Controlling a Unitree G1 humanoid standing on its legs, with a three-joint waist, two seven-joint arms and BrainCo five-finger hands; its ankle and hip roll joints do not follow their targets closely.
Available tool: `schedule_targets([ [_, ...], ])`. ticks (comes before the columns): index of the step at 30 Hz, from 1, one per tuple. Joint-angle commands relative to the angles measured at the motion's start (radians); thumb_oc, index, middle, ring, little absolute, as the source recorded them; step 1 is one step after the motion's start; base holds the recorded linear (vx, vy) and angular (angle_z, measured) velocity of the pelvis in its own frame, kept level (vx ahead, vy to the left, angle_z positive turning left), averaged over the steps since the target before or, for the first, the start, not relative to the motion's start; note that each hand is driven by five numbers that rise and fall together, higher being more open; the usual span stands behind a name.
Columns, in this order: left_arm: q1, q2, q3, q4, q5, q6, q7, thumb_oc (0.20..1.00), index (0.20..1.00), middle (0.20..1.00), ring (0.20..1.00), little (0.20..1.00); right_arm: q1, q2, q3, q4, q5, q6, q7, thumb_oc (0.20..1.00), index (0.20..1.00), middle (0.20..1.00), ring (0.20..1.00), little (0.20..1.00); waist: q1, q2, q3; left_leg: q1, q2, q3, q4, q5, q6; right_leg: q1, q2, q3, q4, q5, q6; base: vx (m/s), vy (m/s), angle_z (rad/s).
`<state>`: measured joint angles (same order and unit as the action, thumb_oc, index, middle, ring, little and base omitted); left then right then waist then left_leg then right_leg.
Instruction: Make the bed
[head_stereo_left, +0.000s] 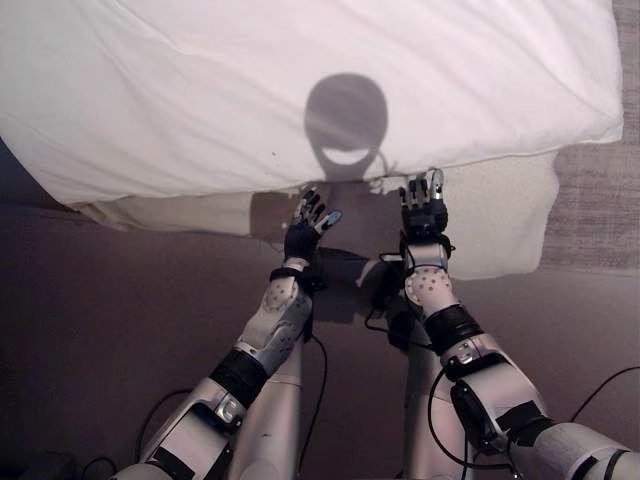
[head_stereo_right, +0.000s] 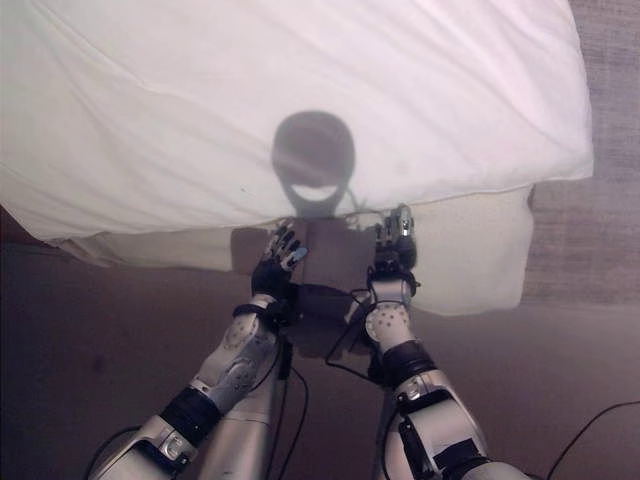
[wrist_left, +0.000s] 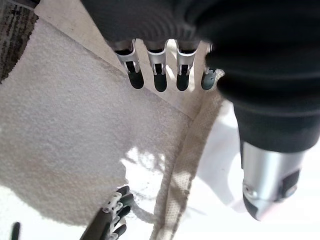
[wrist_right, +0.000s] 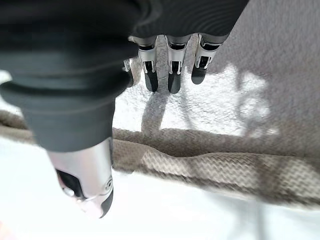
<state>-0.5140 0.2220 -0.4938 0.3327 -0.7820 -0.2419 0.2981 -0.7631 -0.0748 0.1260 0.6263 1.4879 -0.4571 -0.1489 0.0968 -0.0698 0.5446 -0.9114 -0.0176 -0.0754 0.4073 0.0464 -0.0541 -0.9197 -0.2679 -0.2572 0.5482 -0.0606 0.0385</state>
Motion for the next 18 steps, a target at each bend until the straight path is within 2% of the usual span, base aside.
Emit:
schedule_targets([
  [1,0.017,-0.007,-0.020,-0.108,-0.013,-0.030,-0.046,1.000,1.000,1.000,1.000,1.000,-0.030,-0.077,-0.041,-0.098,0.029,-0.040,0.111,1.000,1.000,1.000,1.000,1.000,0.017,0.048,-0.025,0.003,-0.036,0.010,0.057,-0.117,0.051,-0.008,-0.017,0.032,-0.068,0.071,0.107,0.00,0.026,-0.08],
  [4,0.033,0.001,-0.015,-0.113,-0.012,-0.031,-0.064,1.000,1.000,1.000,1.000,1.000,-0.011,-0.090,-0.021,-0.134,0.014,-0.035,0.141,1.000,1.000,1.000,1.000,1.000,0.009,0.048,-0.025,0.003,-0.035,0.021,0.060,-0.121,0.054,-0.016,-0.014,0.041,-0.069,0.075,0.106,0.00,0.024,-0.12],
  [10,0.060,0.020,0.020,-0.137,-0.008,-0.038,-0.075,1.000,1.000,1.000,1.000,1.000,0.116,-0.095,0.034,-0.318,-0.014,-0.007,0.211,1.000,1.000,1.000,1.000,1.000,-0.033,0.018,-0.025,0.009,-0.029,0.043,0.060,-0.124,0.056,-0.020,-0.007,0.051,-0.088,0.092,0.106,-0.01,0.008,-0.08],
  [18,0.088,0.036,0.052,-0.171,0.010,-0.041,-0.081,1.000,1.000,1.000,1.000,1.000,0.216,-0.101,0.063,-0.490,-0.017,-0.002,0.280,1.000,1.000,1.000,1.000,1.000,-0.060,-0.013,-0.025,0.037,-0.025,0.057,0.053,-0.127,0.059,-0.003,0.003,0.067,-0.110,0.109,0.107,-0.01,0.007,-0.07],
])
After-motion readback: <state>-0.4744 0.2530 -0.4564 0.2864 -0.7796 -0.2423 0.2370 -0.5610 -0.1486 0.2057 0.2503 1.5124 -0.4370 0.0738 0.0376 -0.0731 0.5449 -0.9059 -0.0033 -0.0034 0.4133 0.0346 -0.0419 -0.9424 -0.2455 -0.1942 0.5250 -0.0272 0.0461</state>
